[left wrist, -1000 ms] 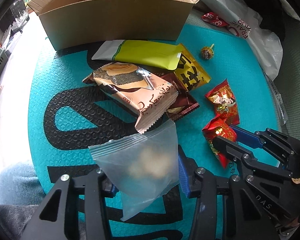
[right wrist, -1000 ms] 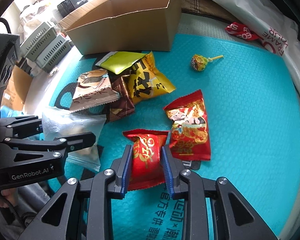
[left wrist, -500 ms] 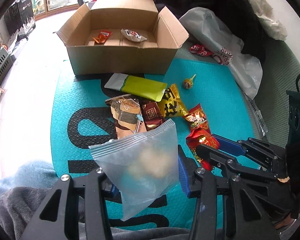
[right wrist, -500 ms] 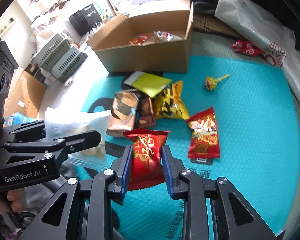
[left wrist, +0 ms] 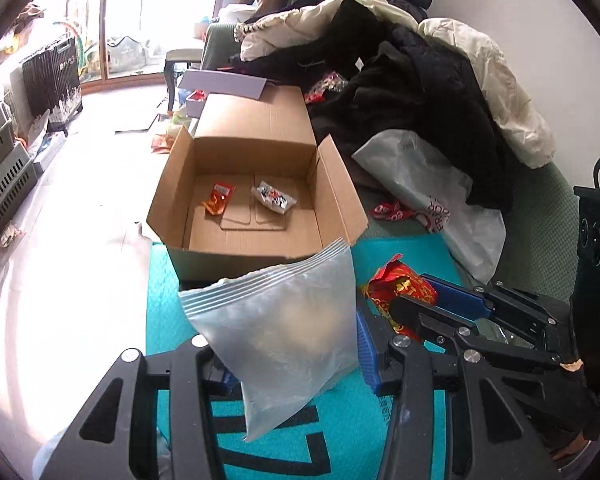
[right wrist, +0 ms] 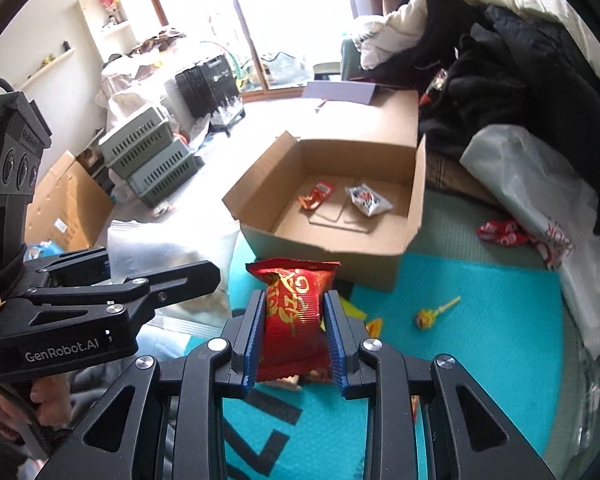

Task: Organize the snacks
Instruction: 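Carry the zip bag and red packet into the box and release them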

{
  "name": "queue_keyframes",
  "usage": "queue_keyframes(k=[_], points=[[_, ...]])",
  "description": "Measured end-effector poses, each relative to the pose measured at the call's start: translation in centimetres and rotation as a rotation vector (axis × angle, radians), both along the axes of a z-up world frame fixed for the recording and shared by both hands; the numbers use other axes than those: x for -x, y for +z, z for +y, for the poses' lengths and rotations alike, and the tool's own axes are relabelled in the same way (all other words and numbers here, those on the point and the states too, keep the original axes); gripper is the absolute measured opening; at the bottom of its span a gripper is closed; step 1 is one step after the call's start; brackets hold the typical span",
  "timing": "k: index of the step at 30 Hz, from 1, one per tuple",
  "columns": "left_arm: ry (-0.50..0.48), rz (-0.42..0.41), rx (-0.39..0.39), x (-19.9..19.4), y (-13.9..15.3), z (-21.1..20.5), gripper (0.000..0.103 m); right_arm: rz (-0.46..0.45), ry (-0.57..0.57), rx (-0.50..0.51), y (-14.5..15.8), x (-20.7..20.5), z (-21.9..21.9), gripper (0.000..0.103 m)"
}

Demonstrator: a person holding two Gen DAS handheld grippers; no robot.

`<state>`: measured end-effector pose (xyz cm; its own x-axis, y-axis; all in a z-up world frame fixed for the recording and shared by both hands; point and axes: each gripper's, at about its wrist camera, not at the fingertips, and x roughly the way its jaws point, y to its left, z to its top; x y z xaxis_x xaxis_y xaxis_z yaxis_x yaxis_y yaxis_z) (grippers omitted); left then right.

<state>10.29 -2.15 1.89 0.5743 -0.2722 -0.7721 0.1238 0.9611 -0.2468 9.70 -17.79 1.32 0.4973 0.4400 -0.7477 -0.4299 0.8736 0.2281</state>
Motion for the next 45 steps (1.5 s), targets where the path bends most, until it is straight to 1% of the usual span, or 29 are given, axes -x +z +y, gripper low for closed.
queue_keyframes(k=[4, 7, 11, 14, 20, 24, 28, 34, 38, 42, 45], points=[[0.005, -0.042, -0.007, -3.1, 1.6, 0.5, 0.045, -0.052, 0.003, -0.015, 2.1, -2.8, 0.6, 0.028], [0.009, -0.066, -0.012, -5.8, 2.4, 0.9, 0.045, -0.073, -0.002, -0.024, 3.1, -5.4, 1.0, 0.029], [0.013, -0.092, -0.025, -9.5, 2.9, 1.5, 0.045, -0.093, 0.002, -0.024, 3.6, -9.0, 1.6, 0.028], [0.014, -0.097, -0.037, -12.5, 2.4, 2.0, 0.045, -0.103, -0.001, -0.017, 3.5, -11.9, 2.1, 0.028], [0.022, -0.069, -0.046, -18.4, -0.5, 2.9, 0.045, -0.109, -0.023, 0.019, 1.6, -17.4, 3.0, 0.029], [0.034, -0.027, -0.053, -21.5, -3.4, 3.4, 0.045, -0.082, -0.035, 0.048, -0.6, -20.9, 3.8, 0.029], [0.043, 0.026, -0.076, -23.8, -6.6, 3.9, 0.045, -0.047, -0.04, 0.078, -3.3, -23.6, 4.5, 0.029], [0.055, 0.1, -0.107, -25.5, -10.6, 4.1, 0.046, 0.007, -0.05, 0.119, -7.2, -25.8, 5.4, 0.029], [0.054, 0.155, -0.125, -25.8, -12.6, 3.6, 0.045, 0.052, -0.056, 0.138, -9.3, -26.2, 5.7, 0.029], [0.06, 0.183, -0.184, -25.5, -13.7, 3.2, 0.046, 0.08, -0.063, 0.16, -10.7, -25.9, 5.8, 0.03], [0.071, 0.209, -0.212, -25.1, -14.1, 3.2, 0.047, 0.079, -0.073, 0.174, -10.8, -25.5, 5.7, 0.03]])
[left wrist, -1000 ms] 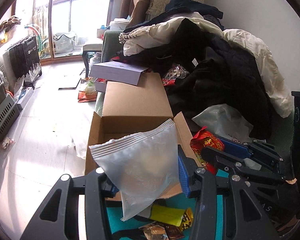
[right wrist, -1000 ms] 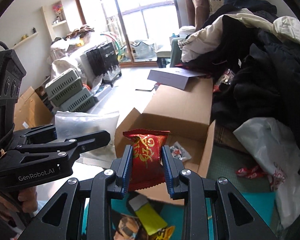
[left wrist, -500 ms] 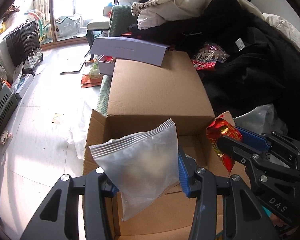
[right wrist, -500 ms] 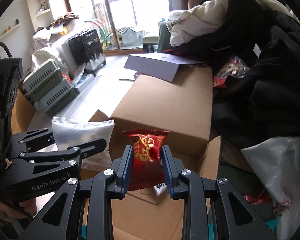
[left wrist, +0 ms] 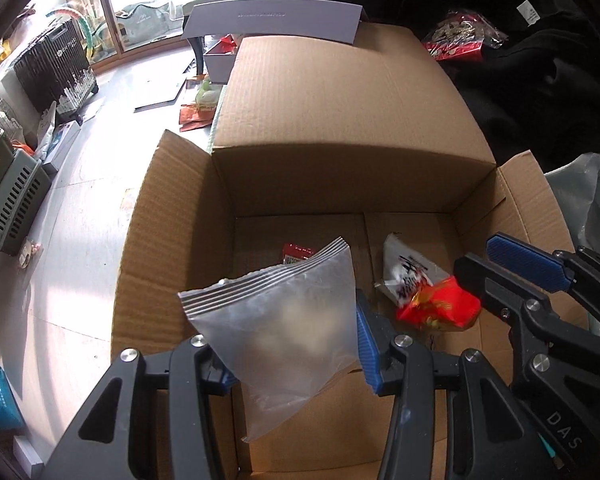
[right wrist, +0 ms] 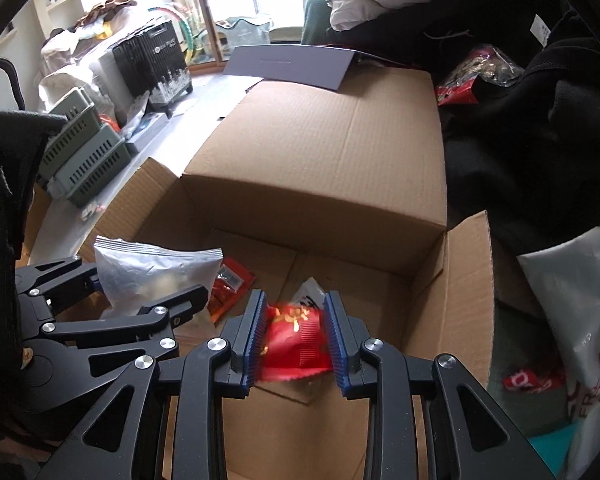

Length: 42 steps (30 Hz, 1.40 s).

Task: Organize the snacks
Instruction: 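Carry the zip bag and red packet into the box and release them, then withdraw both tools from the box toward the remaining snacks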

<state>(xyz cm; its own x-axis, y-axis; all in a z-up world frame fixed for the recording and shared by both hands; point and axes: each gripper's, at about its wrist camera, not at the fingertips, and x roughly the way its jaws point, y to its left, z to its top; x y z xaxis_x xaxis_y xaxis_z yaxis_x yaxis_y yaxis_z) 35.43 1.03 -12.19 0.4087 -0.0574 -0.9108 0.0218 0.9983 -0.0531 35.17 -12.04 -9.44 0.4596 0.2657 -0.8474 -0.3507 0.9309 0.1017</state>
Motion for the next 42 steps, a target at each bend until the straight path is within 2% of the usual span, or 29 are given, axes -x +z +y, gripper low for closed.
queue_keyframes(k=[3, 4, 6, 7, 11, 20, 31, 37, 42], points=[[0.02, 0.008, 0.004, 0.5, 0.6, 0.1, 0.051, 0.003, -0.013, 0.016, 0.3, 0.5, -0.2, 0.031], [0.025, 0.006, 0.008, 0.6, 1.0, 0.2, 0.052, 0.006, -0.018, 0.017, 0.6, 0.6, -0.4, 0.036], [0.029, -0.01, 0.003, 1.0, 2.0, 0.1, 0.065, 0.003, -0.025, 0.012, 1.2, 0.9, -0.6, 0.043], [0.03, -0.022, -0.002, 1.3, 2.6, -0.1, 0.068, -0.003, -0.027, 0.009, 1.6, 1.1, -0.8, 0.044], [0.027, -0.062, -0.004, 2.4, 5.4, -0.6, 0.068, -0.035, -0.03, 0.016, 4.1, 2.4, -1.2, 0.044], [0.04, -0.176, -0.007, 5.7, 12.8, -0.4, 0.068, -0.154, -0.022, 0.008, 11.5, 5.8, -1.6, 0.044], [0.053, -0.34, -0.022, 12.4, 21.9, -0.5, 0.068, -0.31, -0.013, -0.022, 20.6, 11.9, -2.1, 0.049], [0.044, -0.397, -0.007, 16.2, 24.8, -0.6, 0.068, -0.361, -0.001, -0.021, 23.4, 15.3, -2.6, 0.049], [0.027, -0.43, -0.003, 19.5, 25.6, -1.0, 0.068, -0.383, -0.011, -0.015, 24.6, 18.2, -3.1, 0.054]])
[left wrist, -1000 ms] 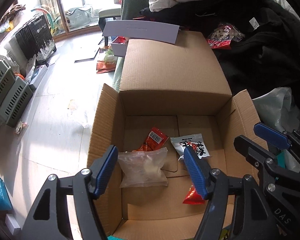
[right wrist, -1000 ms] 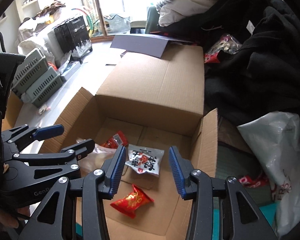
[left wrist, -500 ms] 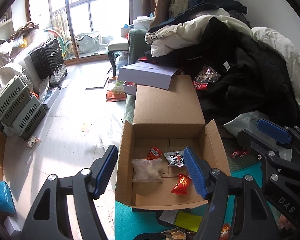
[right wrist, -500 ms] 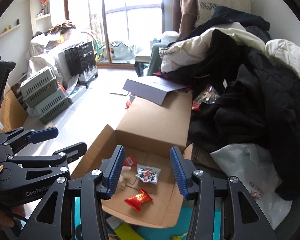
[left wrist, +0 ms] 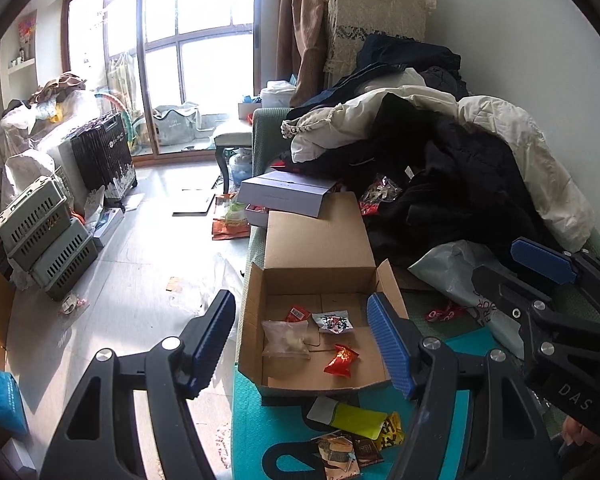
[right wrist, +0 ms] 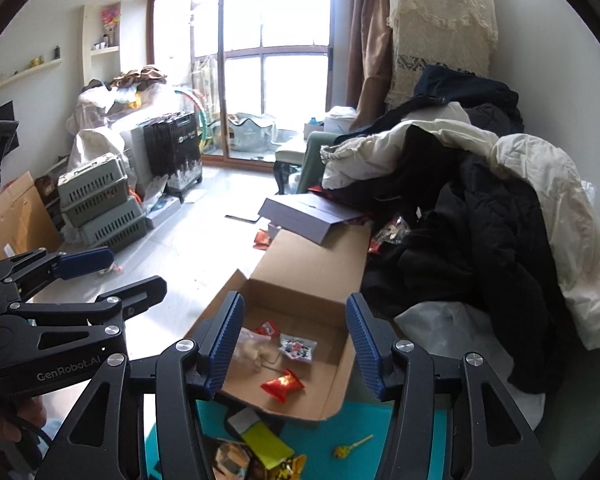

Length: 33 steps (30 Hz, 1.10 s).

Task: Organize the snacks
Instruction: 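Withdraw both tools from the box toward the remaining snacks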

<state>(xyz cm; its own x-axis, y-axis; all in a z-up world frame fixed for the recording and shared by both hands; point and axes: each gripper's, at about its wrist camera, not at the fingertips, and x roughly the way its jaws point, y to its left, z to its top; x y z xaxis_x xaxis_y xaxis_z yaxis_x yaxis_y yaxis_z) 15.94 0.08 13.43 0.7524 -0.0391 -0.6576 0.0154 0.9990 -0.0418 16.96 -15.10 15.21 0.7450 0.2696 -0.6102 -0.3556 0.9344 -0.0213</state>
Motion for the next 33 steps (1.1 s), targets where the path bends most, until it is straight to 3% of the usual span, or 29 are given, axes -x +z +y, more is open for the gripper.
queue_keyframes(k=[8, 14, 33], points=[[-0.036, -0.03, 0.006, 5.1, 0.0, -1.0, 0.068, -0.016, -0.014, -0.001, -0.2, 4.8, -1.0, 0.057], [-0.074, -0.013, 0.005, 8.3, -1.3, -1.8, 0.068, 0.008, -0.025, -0.013, -2.2, 7.7, -1.7, 0.057], [-0.112, 0.18, 0.095, 13.4, -11.3, -3.9, 0.068, 0.19, -0.045, -0.036, -12.7, 12.7, -3.5, 0.057]])
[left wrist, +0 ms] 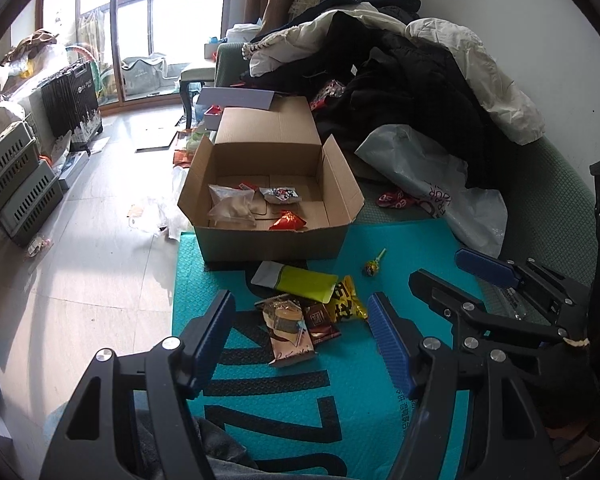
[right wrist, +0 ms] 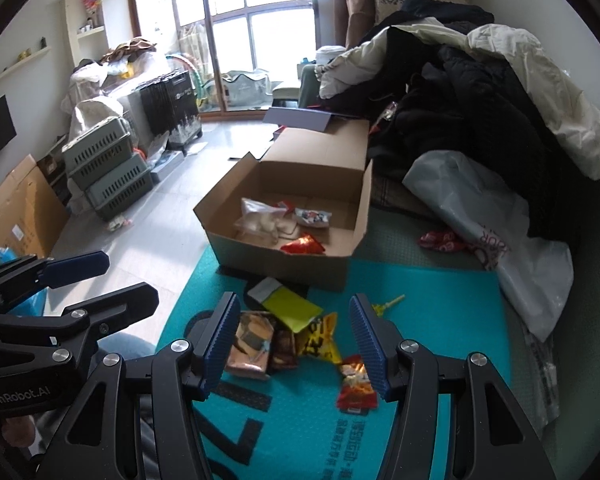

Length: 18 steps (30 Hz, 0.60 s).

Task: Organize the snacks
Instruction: 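Withdraw both tools from the box toward the remaining snacks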

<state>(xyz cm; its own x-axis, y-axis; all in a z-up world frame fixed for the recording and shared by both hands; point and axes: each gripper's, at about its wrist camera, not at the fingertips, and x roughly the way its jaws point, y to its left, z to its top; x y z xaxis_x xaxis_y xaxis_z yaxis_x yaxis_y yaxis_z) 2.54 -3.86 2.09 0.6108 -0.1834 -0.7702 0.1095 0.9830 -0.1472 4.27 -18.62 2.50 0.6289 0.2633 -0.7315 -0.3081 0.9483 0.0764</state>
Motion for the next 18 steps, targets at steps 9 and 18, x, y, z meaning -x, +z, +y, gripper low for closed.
queue_keyframes(k=[9, 18], points=[[0.013, 0.125, 0.023, -0.2, -5.5, -0.3, 0.068, 0.124, -0.061, 0.004, -6.2, 0.4, -1.7, 0.057], [0.04, 0.241, 0.039, -2.4, -10.5, -0.1, 0.068, 0.241, -0.12, 0.023, -11.4, -0.8, -3.2, 0.057]])
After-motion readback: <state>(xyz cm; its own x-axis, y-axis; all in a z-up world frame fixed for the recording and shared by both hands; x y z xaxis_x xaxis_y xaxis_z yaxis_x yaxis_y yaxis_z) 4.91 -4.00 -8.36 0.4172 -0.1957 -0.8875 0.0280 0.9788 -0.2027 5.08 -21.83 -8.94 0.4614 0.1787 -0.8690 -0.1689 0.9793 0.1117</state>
